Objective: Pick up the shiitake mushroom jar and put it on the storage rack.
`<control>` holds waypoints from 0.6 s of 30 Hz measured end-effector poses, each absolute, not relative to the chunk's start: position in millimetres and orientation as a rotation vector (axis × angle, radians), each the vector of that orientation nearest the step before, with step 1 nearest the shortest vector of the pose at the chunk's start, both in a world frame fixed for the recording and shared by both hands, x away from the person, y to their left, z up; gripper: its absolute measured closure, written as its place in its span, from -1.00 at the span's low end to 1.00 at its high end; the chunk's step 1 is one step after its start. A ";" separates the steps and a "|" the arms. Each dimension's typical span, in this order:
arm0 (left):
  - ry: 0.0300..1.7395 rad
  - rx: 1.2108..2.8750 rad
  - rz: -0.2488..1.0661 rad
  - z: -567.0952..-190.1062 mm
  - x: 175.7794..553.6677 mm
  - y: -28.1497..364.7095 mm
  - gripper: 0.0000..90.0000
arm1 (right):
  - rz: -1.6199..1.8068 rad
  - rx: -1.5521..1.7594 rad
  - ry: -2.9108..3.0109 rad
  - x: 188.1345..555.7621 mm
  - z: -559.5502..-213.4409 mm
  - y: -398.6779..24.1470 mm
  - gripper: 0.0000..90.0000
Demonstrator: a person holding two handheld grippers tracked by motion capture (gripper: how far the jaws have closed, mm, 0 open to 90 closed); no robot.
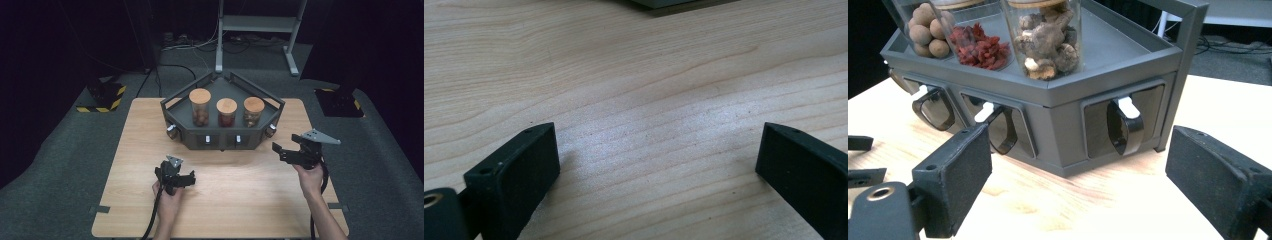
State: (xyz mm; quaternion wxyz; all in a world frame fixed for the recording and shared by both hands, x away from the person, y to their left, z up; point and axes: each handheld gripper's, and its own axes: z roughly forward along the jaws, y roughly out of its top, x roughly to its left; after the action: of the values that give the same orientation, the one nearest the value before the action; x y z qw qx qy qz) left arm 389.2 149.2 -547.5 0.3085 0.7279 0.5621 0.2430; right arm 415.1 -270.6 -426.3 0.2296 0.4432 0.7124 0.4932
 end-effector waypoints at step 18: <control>1.484 1.925 0.639 -547.5 388.6 149.0 -0.91 | 1.396 1.254 1.971 397.7 -453.4 -277.5 -0.74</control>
State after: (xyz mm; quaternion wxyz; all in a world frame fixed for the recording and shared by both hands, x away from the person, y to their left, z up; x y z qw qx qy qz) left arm 388.6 149.0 -547.5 0.3093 0.7284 0.5615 0.2418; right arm 397.7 -277.5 -453.4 0.2084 0.4507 0.7084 0.5016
